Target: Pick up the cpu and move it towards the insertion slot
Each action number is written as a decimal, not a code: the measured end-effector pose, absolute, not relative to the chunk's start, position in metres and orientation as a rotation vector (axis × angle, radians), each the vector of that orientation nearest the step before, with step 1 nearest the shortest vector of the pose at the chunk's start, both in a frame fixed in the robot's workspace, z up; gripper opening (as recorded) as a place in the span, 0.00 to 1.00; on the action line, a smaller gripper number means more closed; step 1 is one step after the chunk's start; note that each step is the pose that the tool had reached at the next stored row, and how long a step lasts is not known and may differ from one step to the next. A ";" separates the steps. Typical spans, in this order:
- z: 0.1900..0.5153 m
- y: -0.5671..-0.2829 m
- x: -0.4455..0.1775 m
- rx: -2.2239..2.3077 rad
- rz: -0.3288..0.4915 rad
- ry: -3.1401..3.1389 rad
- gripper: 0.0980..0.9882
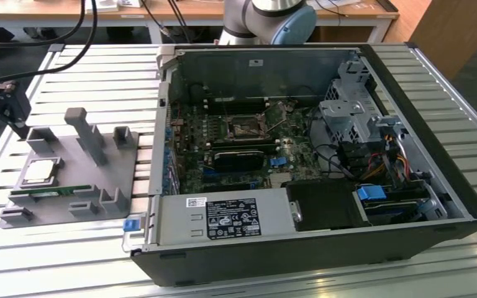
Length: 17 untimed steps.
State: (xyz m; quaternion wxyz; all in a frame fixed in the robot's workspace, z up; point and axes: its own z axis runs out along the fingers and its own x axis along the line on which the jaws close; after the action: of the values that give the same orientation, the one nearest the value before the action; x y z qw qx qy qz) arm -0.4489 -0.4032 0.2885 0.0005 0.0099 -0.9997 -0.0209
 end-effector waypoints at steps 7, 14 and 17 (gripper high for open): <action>0.286 -0.403 -0.449 0.031 -0.066 -3.140 0.62; 0.283 -0.403 -0.449 0.031 -0.066 -3.140 0.62; 0.281 -0.403 -0.449 0.031 -0.066 -3.140 0.62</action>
State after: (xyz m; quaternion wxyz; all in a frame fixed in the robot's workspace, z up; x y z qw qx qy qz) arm -0.4489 -0.4032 0.2807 0.0005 0.0099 -0.9997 -0.0209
